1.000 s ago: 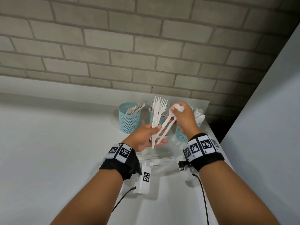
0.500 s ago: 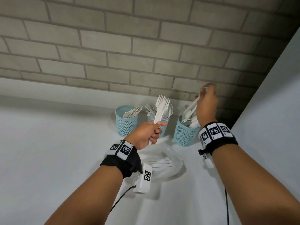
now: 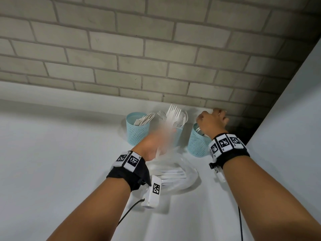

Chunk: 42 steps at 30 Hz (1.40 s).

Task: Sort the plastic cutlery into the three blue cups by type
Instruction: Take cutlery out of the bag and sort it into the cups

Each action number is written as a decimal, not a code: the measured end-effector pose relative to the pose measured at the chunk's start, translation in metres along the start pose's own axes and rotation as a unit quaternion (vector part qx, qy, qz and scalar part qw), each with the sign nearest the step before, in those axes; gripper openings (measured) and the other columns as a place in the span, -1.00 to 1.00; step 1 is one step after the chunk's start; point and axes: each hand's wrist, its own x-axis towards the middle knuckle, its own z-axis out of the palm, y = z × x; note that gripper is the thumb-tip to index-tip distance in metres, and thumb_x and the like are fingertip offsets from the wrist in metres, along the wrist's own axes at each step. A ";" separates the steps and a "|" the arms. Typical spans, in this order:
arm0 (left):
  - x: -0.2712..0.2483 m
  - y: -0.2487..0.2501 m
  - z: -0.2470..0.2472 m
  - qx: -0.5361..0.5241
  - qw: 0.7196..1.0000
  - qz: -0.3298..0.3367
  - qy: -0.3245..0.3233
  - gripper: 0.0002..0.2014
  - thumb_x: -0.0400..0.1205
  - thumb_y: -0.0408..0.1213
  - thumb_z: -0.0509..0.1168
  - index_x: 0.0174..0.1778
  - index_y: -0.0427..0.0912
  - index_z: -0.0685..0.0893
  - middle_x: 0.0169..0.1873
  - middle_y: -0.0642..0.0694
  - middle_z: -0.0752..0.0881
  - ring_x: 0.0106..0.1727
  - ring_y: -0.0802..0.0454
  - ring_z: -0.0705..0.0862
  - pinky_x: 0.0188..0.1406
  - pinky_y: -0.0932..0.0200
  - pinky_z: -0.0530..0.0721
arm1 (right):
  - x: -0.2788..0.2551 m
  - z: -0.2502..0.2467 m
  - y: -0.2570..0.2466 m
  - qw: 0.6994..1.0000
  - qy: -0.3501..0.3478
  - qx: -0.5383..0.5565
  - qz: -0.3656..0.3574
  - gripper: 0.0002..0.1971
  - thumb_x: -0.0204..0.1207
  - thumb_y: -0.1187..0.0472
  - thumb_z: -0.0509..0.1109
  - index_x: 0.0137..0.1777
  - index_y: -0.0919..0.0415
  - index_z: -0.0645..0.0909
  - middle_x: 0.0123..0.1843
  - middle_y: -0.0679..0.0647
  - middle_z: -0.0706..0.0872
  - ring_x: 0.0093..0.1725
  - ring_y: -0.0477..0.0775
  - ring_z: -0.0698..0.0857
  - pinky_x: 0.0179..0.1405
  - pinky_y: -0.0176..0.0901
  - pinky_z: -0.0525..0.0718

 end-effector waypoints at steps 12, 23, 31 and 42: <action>-0.006 -0.005 -0.004 0.076 0.997 0.019 0.005 -0.69 0.68 0.02 0.15 0.03 -0.10 0.68 -0.51 0.08 0.38 -0.58 0.24 0.21 -0.65 0.44 0.15 | -0.023 -0.020 -0.052 0.851 -0.162 0.485 -0.120 -0.64 0.66 -0.02 0.18 0.40 0.07 0.45 -0.04 -0.02 0.65 -0.21 -0.10 0.68 -0.36 -0.28 0.70; -0.011 -0.009 -0.008 0.110 0.993 0.051 0.003 -0.73 0.73 -0.18 0.13 0.35 0.02 0.51 -0.37 -0.03 0.59 -0.61 0.24 0.37 -0.66 0.45 0.27 | -0.026 0.001 -0.056 0.832 -0.137 0.534 -0.061 -0.67 0.72 0.05 0.08 -0.13 0.10 0.62 -0.37 0.03 0.68 -0.62 -0.25 0.57 -0.68 -0.43 0.43; -0.008 -0.010 -0.016 0.025 0.998 0.049 0.005 -0.80 0.74 -0.12 0.09 0.17 -0.07 0.55 -0.44 -0.01 0.50 -0.66 0.26 0.29 -0.74 0.48 0.22 | -0.024 -0.004 -0.052 0.822 -0.189 0.537 -0.034 -0.89 0.66 0.17 0.24 -0.06 0.14 0.57 -0.31 0.04 0.63 -0.52 -0.13 0.52 -0.69 -0.43 0.43; -0.007 -0.001 -0.021 0.020 0.994 0.080 0.073 -0.65 0.74 0.00 -0.01 0.08 -0.06 0.64 -0.45 -0.01 0.41 -0.63 0.24 0.26 -0.70 0.43 0.18 | 0.004 -0.031 -0.051 0.881 0.237 0.407 -0.045 -0.76 0.71 0.20 0.13 0.06 0.36 0.55 -0.24 0.12 0.58 -0.28 0.08 0.52 -0.37 -0.28 0.28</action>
